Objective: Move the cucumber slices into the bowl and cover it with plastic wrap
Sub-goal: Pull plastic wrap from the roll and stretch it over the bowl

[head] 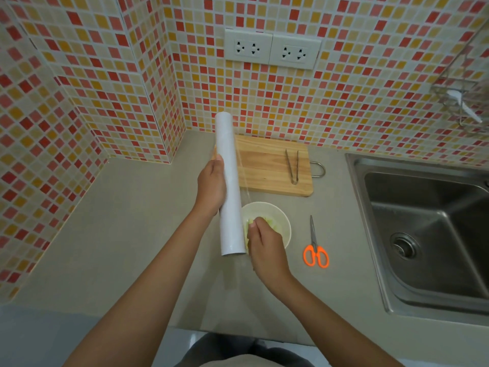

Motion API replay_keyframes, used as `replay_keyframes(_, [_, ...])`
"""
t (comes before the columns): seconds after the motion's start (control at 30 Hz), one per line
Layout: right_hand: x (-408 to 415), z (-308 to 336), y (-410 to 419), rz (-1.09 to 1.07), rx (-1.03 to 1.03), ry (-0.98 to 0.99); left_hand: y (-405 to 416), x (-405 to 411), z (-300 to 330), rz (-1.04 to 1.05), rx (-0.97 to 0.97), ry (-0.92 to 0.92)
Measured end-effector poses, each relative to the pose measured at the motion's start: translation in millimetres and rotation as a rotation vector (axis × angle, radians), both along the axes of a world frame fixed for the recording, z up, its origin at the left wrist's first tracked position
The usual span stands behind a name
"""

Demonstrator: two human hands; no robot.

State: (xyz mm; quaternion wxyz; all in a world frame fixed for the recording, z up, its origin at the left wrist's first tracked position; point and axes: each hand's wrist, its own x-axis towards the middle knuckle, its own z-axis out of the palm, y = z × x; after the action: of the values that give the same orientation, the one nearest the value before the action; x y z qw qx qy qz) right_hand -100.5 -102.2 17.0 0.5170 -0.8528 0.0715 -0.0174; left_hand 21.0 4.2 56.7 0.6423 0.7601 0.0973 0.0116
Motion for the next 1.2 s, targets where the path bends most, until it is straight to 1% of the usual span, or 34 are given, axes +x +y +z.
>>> replay_keyframes(0.13, [20.6,11.0,-8.7,-0.118,0.348,0.122,-1.7,-9.4,-6.4,-0.036,-0.023,0.014])
replay_keyframes(0.2, [39.3,17.5,-10.5,-0.163,0.368,0.127,-7.2,-18.9,-10.6,-0.06,-0.038,0.022])
replay_keyframes(0.3, [60.0,22.9,-8.8,-0.188,0.276,0.079,-15.2,-32.1,-17.0,-0.111,-0.077,0.056])
replay_keyframes(0.47, [64.1,13.5,-11.6,-0.21,-0.039,-0.015,-19.5,-43.5,-26.4,-0.149,-0.041,0.048])
replay_keyframes(0.57, [58.7,5.2,-15.1,-0.217,-0.117,-0.037,-15.9,-41.7,-30.6,-0.152,-0.016,0.036])
replay_keyframes(0.7, [56.3,-0.5,-20.5,-0.217,-0.107,-0.034,-13.3,-43.4,-36.9,-0.191,-0.041,0.066])
replay_keyframes(0.83, [56.6,-2.8,-25.7,-0.186,-0.078,-0.02,-17.2,-51.0,-41.4,-0.168,-0.085,0.084])
replay_keyframes(0.87, [56.3,-4.3,-28.1,-0.171,-0.033,-0.016,-18.1,-51.9,-42.1,-0.164,-0.069,0.073])
replay_keyframes(0.93, [56.2,-1.2,-31.4,-0.146,0.156,0.031,-19.5,-54.0,-41.6,-0.164,-0.021,0.043])
replay_keyframes(0.97, [58.0,1.8,-32.5,-0.135,0.22,0.061,-20.8,-54.9,-40.6,-0.17,-0.006,0.033])
replay_keyframes(1.0, [61.5,4.6,-33.3,-0.123,0.221,0.07,-22.2,-56.0,-39.8,-0.177,0.0,0.025])
replay_keyframes(1.2, [82.6,17.1,-38.0,-0.068,-0.198,-0.079,-29.4,-62.5,-36.3,-0.2,0.035,0.012])
